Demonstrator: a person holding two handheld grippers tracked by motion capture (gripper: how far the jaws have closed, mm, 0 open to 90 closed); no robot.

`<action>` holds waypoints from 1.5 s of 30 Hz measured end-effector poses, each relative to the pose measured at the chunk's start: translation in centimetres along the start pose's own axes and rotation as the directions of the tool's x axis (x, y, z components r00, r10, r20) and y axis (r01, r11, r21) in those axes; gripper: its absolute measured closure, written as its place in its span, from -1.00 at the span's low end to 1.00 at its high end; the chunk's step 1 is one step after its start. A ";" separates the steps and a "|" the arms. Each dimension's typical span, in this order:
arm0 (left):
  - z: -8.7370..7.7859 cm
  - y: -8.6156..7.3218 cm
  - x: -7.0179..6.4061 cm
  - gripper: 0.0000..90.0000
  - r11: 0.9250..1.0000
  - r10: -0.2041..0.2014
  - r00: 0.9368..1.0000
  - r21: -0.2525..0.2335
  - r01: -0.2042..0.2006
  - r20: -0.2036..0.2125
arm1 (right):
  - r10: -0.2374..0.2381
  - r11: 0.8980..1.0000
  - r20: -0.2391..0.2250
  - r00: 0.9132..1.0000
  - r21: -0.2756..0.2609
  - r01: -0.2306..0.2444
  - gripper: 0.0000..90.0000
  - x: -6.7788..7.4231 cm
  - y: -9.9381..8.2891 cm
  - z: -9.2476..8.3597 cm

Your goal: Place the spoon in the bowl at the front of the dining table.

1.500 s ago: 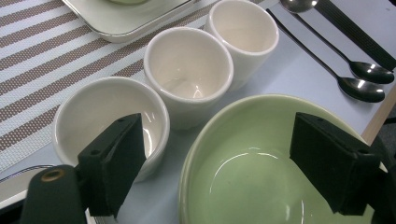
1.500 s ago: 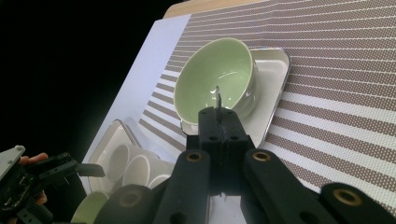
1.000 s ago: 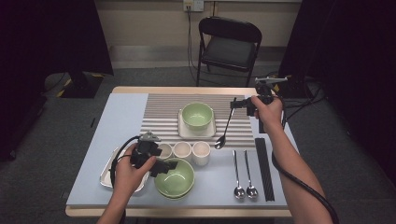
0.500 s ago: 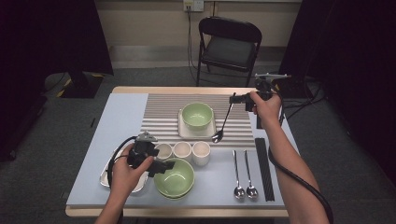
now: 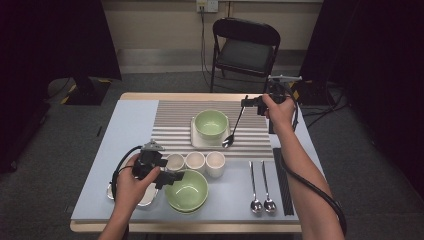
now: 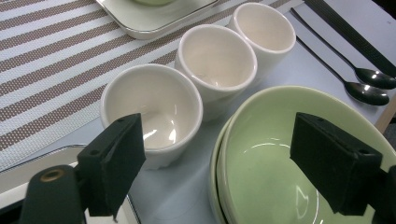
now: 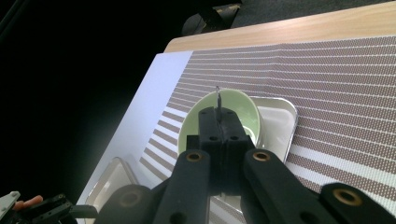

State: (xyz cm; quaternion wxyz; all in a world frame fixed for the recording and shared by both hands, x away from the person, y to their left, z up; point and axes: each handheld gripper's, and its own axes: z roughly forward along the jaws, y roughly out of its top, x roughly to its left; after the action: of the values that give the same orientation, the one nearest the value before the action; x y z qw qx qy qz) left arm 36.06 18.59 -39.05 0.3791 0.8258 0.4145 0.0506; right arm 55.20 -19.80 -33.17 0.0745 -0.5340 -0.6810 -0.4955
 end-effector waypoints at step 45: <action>-0.1 0.1 -0.1 -0.61 1.000 0.001 1.000 -0.010 -0.001 0.009 | 0.041 0.994 0.054 0.998 -0.099 -0.036 1.00 -2.0 1.7 2.8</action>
State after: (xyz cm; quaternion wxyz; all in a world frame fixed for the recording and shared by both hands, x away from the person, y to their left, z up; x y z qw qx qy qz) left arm 36.01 18.59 -38.87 0.3850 0.8244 0.4120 0.0489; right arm 58.60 -19.12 -34.79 0.0388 -0.5635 -0.6473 -0.5118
